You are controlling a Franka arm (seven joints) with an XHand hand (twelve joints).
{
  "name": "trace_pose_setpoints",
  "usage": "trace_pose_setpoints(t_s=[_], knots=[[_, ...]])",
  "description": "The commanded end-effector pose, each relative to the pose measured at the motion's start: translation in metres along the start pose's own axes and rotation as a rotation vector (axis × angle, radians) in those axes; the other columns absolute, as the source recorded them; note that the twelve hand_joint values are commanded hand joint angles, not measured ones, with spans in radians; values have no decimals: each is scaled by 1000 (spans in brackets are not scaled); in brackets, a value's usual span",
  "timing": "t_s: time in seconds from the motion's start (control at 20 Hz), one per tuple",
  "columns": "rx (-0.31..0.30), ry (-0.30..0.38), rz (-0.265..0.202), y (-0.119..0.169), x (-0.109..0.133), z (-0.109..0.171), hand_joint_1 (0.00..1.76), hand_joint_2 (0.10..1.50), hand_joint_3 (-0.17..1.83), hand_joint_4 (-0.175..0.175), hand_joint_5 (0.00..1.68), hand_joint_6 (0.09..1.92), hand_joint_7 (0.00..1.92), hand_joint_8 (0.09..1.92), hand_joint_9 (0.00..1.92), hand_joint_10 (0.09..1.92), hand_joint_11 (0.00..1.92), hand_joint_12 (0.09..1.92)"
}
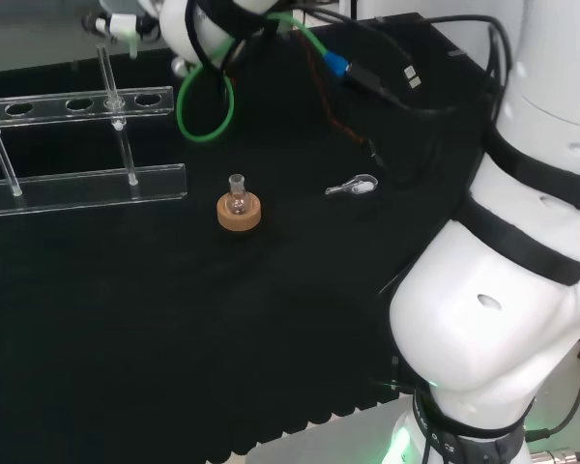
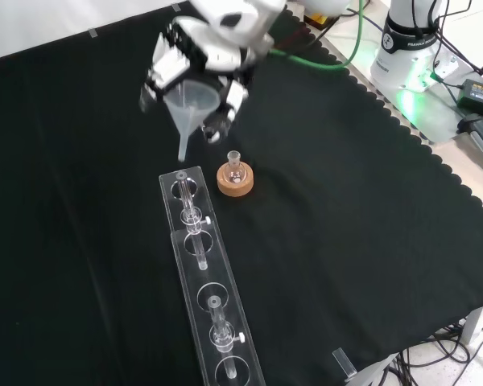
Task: Pick up the funnel from the transparent funnel stand.
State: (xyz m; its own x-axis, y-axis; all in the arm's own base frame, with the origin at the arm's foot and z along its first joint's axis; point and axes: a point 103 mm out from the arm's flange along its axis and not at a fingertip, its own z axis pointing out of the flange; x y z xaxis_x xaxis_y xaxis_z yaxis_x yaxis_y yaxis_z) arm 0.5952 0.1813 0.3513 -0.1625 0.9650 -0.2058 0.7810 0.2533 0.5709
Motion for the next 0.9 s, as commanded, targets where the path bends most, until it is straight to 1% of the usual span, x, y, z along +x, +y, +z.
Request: trace_pose_setpoints(t_s=[0.05, 0.1, 0.15, 0.2, 0.3, 0.35, 0.4, 0.5, 0.55, 0.6, 0.75, 0.9], knots=[[33, 32, 28, 12, -59, -96, 1227, 756, 401, -175, 1412, 308, 1671, 934, 1847, 865, 1754, 935], [77, 46, 37, 15, -73, -115, 1228, 739, 433, -175, 1412, 317, 1674, 930, 1848, 863, 1751, 934], [108, 54, 42, 17, -81, -126, 1228, 728, 454, -175, 1411, 325, 1676, 926, 1849, 861, 1750, 934], [133, 55, 42, 19, -85, -133, 1228, 721, 466, -175, 1410, 330, 1677, 924, 1849, 860, 1749, 934], [205, 67, 38, 23, -95, -148, 1228, 715, 477, -175, 1410, 335, 1679, 923, 1849, 859, 1747, 934], [257, 76, 39, 28, -99, -156, 1228, 714, 480, -175, 1409, 336, 1679, 922, 1850, 859, 1745, 933], [278, 101, 37, 33, -101, -162, 1228, 712, 482, -175, 1410, 337, 1681, 922, 1851, 859, 1744, 933], [273, 135, 25, 37, -101, -169, 1229, 699, 505, -175, 1411, 342, 1687, 917, 1853, 856, 1743, 933], [265, 147, 18, 38, -102, -171, 1229, 696, 511, -175, 1411, 344, 1688, 916, 1854, 856, 1742, 933], [250, 173, 12, 41, -104, -174, 1229, 694, 515, -175, 1412, 345, 1689, 916, 1855, 856, 1742, 933], [217, 217, 15, 45, -107, -178, 1229, 690, 521, -175, 1412, 347, 1692, 916, 1858, 857, 1741, 932], [213, 231, 36, 46, -113, -175, 1229, 688, 524, -175, 1412, 348, 1693, 916, 1860, 858, 1740, 932]])
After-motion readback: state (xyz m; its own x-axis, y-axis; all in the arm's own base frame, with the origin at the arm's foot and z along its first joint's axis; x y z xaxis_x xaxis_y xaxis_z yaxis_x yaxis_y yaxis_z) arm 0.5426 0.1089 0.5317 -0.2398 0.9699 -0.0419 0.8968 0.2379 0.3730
